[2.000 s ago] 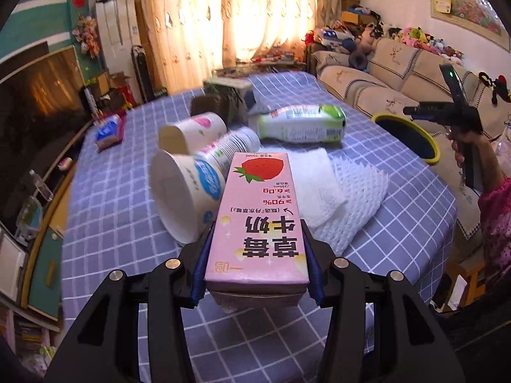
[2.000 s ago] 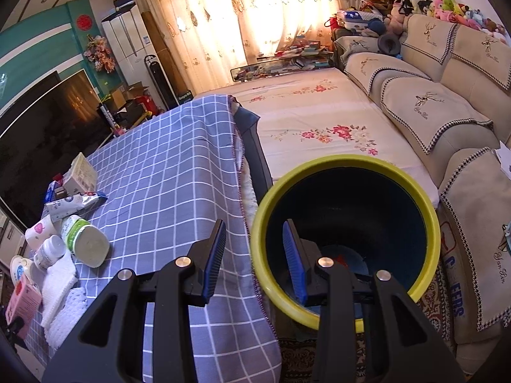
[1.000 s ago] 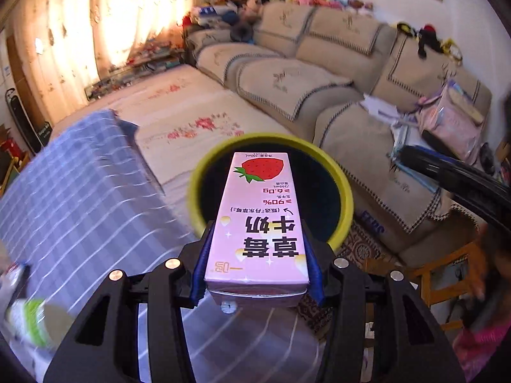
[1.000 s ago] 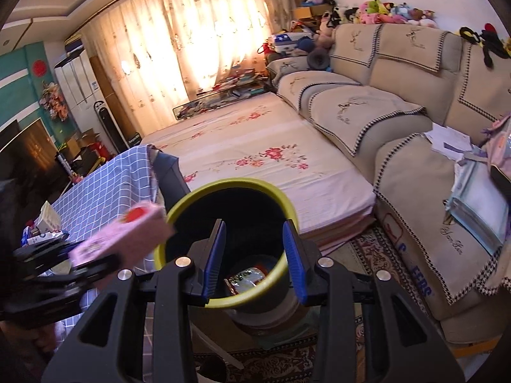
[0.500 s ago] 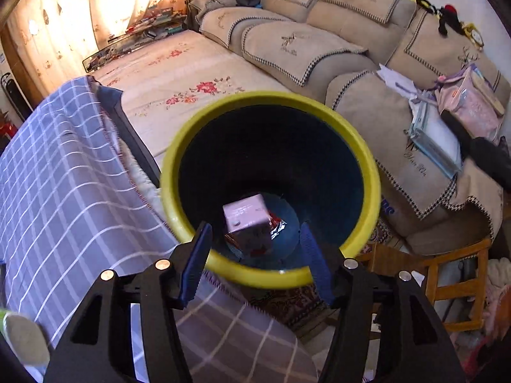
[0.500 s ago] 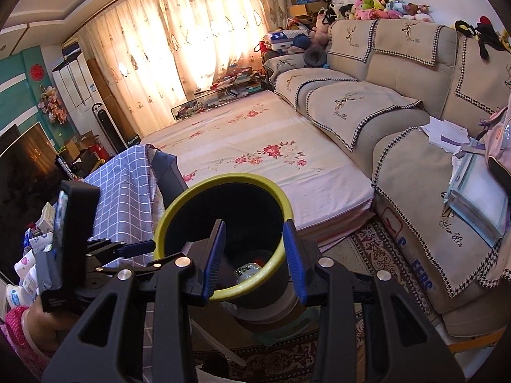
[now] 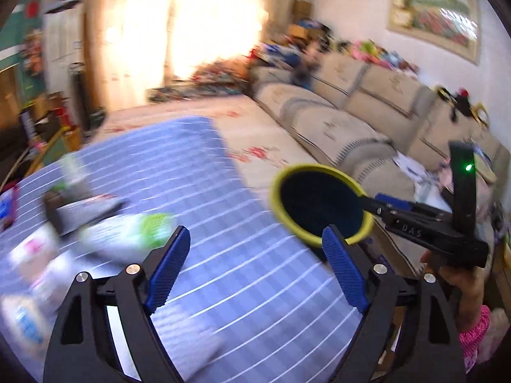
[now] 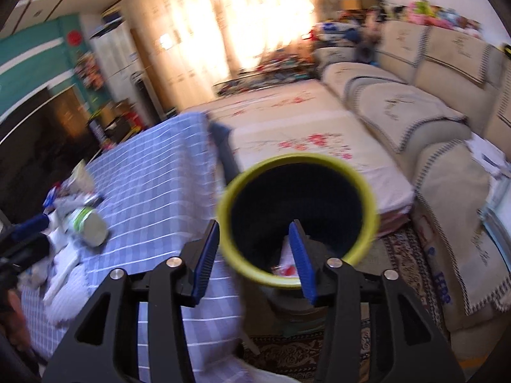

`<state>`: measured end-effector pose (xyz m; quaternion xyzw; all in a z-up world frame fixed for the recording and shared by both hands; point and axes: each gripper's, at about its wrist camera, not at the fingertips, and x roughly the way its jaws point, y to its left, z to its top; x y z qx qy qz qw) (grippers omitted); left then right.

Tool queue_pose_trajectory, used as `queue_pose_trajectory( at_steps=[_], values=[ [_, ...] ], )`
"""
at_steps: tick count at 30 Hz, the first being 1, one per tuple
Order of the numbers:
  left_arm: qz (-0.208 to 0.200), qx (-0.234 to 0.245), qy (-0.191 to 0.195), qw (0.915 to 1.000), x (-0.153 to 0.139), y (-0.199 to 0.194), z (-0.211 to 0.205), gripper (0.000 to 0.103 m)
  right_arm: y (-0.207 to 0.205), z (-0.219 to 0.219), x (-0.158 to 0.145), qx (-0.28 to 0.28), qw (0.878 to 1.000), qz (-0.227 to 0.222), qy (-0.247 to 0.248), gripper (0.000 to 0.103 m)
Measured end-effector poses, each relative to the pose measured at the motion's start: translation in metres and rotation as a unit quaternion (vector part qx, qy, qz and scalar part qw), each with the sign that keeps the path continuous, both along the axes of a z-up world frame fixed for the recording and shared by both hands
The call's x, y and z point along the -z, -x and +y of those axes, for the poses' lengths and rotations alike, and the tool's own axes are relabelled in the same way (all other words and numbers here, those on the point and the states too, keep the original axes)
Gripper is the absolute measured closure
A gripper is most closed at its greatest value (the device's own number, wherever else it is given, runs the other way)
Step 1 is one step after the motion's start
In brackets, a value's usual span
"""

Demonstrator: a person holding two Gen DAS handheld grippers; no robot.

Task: Collect trash
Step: 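Reach the right gripper to the white paper towel and pinch it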

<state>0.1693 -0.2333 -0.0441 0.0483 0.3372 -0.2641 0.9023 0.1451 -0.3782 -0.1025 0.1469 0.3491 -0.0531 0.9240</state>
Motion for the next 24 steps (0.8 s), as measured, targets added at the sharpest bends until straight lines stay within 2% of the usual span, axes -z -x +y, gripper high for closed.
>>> queue_pose_trajectory(
  at_steps=[3,5,8,10,16,20,24],
  values=[
    [-0.025,-0.071,-0.001,0.9971,-0.010,0.012,0.058,0.019,-0.018,0.043,0.002,-0.056,0.998,0.007,-0.002,0.057],
    [-0.038,-0.120,-0.001,0.9920,-0.016,0.022,0.099,0.019,-0.027,0.071,0.003,-0.091,0.996,0.010,-0.004,0.057],
    [-0.047,-0.168,0.002,0.9846,-0.022,0.035,0.146,0.019,-0.040,0.118,0.002,-0.152,0.988,0.014,-0.006,0.057],
    [-0.059,-0.203,-0.010,0.9772,-0.025,0.045,0.174,0.019,-0.049,0.149,0.000,-0.190,0.982,0.014,-0.001,0.057],
    [-0.075,-0.257,-0.007,0.9634,-0.023,0.069,0.237,0.018,-0.063,0.235,0.001,-0.286,0.958,0.026,0.015,0.057],
    [-0.072,-0.261,0.000,0.9627,-0.020,0.070,0.252,0.018,-0.072,0.274,0.011,-0.324,0.944,0.049,0.037,0.054],
    [-0.066,-0.257,0.003,0.9642,-0.013,0.074,0.250,0.018,-0.090,0.299,0.025,-0.329,0.938,0.075,0.077,0.051]
  ],
)
